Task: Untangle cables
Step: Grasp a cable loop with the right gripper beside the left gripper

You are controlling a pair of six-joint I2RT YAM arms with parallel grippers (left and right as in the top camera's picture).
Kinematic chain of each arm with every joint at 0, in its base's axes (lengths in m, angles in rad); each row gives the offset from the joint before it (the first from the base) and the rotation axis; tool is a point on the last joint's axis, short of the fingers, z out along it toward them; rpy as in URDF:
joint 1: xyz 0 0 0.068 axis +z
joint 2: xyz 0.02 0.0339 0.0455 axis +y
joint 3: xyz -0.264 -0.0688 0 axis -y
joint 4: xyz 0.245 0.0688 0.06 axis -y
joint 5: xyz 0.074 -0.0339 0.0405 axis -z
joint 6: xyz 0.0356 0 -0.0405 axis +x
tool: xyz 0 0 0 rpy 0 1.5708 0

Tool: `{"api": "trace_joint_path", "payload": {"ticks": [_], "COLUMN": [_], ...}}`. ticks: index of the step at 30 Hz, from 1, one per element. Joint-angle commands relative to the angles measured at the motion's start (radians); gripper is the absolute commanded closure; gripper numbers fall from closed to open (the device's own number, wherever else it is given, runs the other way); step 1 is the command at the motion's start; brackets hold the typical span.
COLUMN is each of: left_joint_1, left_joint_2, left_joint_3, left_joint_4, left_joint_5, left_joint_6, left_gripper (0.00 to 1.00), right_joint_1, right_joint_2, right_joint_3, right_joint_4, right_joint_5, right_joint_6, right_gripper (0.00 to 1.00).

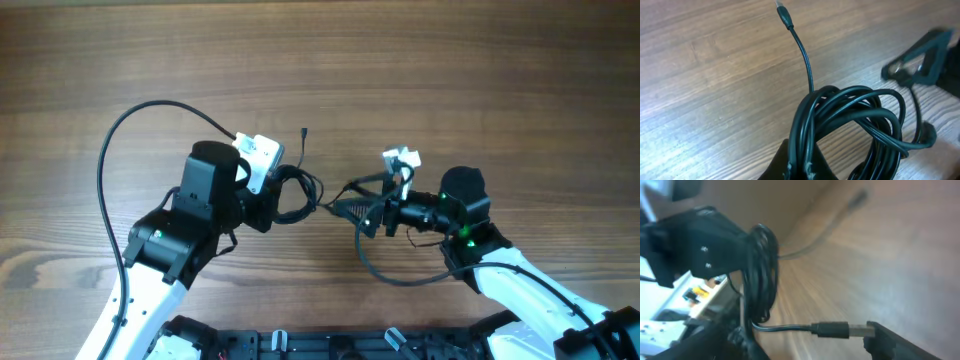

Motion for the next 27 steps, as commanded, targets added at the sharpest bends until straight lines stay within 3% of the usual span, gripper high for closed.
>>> {"api": "trace_joint_path", "payload": {"ticks": [1,4,8,11,13,17,18,22,23,26,27], "left_joint_1": [0.004,0.004,0.004,0.004,0.004,0.004,0.003,0.003,0.003,0.003,-0.002], "left_joint_2": [-0.002,0.016,0.048,0.049,0.049,0.051,0.052,0.070,0.082,0.117,0.123], "left_joint_3": [0.014,0.014,0.014,0.014,0.014,0.014,0.014,0.014,0.014,0.014,0.014], "left_joint_4": [-0.008,-0.010,-0.006,0.022,0.022,-0.021,-0.029,-0.027,-0.022,-0.009,-0.001], "left_joint_5": [0.045,0.086,0.107,-0.025,-0.024,-0.024,-0.024,-0.020,-0.033,-0.209,-0.111], "left_joint_6": [-0.016,0.018,0.069,-0.023,-0.016,0.084,0.094,0.094,0.101,0.049,0.104], "left_gripper": [0.96,0.96,0.96,0.96,0.96,0.96,0.96,0.96,0.96,0.96,0.96], "right_joint_1": [0.003,0.006,0.012,0.012,0.012,-0.014,-0.027,-0.028,-0.028,-0.040,-0.035], "right_joint_2": [0.009,0.009,0.009,0.009,0.003,-0.020,-0.020,-0.020,-0.020,-0.020,-0.020], "right_joint_3": [0.009,0.009,0.009,0.009,0.009,0.009,0.009,0.009,0.009,0.009,0.009], "right_joint_4": [0.074,0.078,-0.077,-0.227,-0.183,-0.062,-0.056,-0.001,0.010,-0.066,-0.043], "right_joint_5": [-0.003,-0.079,-0.080,0.100,0.032,-0.044,-0.045,-0.154,-0.163,-0.012,-0.013], "right_joint_6": [-0.095,-0.122,-0.231,-0.152,-0.060,-0.020,-0.014,0.104,0.112,0.094,0.065], "right_gripper": [0.13,0.25,0.29,0.19,0.15,0.15,0.19,0.17,0.00,0.00,0.00]}}
